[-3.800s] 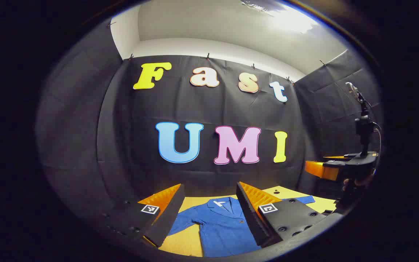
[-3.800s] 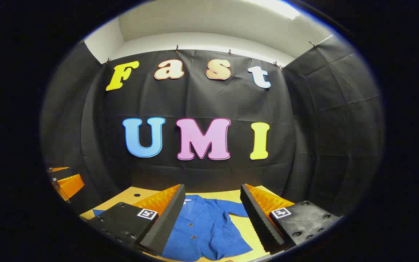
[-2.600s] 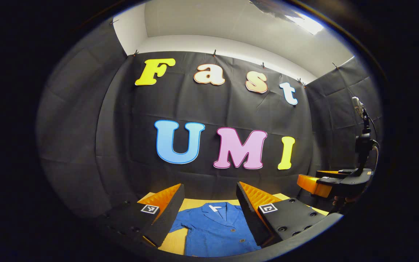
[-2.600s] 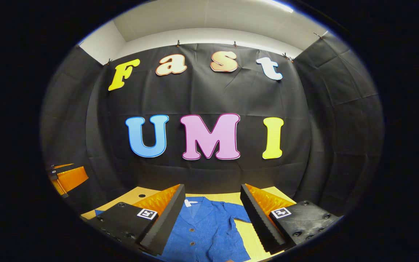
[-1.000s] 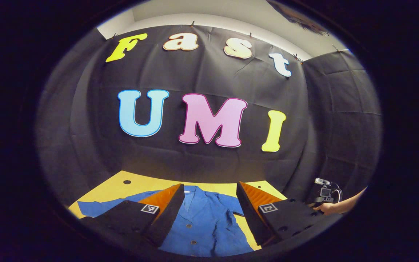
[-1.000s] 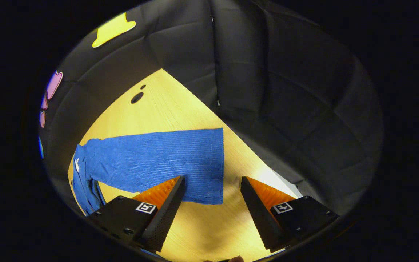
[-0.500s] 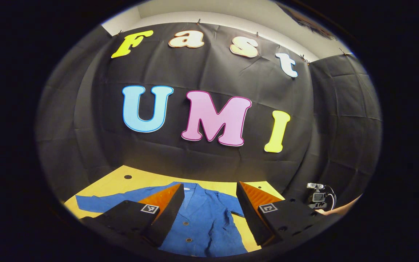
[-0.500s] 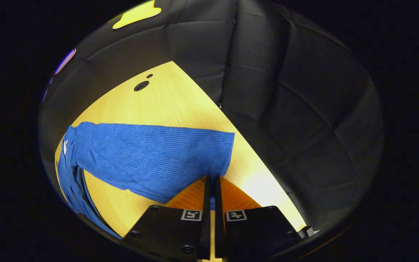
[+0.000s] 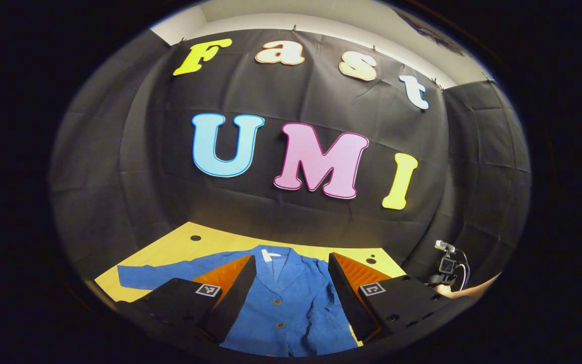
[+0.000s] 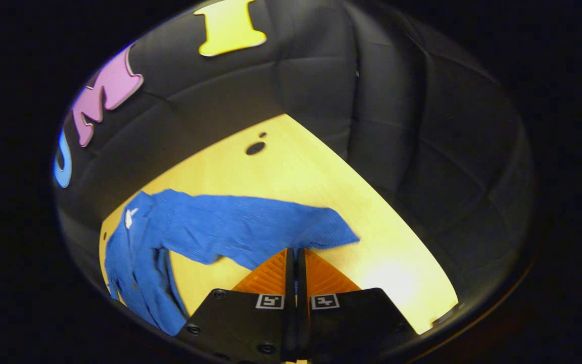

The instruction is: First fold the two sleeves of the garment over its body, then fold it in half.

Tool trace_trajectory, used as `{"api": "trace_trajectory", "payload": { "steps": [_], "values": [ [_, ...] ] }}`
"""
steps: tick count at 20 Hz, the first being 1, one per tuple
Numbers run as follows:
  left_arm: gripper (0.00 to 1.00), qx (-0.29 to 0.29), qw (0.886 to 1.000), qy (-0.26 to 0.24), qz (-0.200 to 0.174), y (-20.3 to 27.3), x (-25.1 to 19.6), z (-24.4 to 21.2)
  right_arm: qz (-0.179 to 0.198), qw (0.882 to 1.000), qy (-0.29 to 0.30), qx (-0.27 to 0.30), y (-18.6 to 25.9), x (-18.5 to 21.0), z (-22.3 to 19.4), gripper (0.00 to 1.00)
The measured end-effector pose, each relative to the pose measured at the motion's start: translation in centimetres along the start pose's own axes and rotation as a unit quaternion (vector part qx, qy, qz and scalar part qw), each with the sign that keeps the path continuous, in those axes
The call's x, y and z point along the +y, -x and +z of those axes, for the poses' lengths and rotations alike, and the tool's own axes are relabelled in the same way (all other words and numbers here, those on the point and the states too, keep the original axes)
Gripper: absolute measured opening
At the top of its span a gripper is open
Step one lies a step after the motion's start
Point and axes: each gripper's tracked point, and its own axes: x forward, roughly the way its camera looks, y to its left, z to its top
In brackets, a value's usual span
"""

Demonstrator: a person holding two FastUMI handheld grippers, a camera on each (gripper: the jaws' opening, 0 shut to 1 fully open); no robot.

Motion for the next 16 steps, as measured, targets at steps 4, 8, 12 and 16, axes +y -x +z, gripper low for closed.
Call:
{"api": "trace_trajectory", "payload": {
  "steps": [4,8,12,16],
  "values": [
    [0.82,0.002,1.000,0.014,0.021,1.2,3.3,-0.6,0.075,0.997,0.024,-0.023,1.0,10.2,2.8,0.05],
    [0.82,0.000,0.998,0.037,0.048,2.7,6.8,-1.4,0.150,0.987,0.056,-0.003,1.8,22.1,0.6,0.05],
    [0.82,0.004,0.996,0.060,0.072,4.4,10.3,-2.6,0.227,0.972,0.050,0.035,2.9,34.3,-4.5,0.04],
    [0.82,0.009,0.993,0.074,0.092,5.5,14.1,-3.9,0.284,0.955,0.057,0.072,4.3,44.7,-10.5,0.04]
  ]
}}
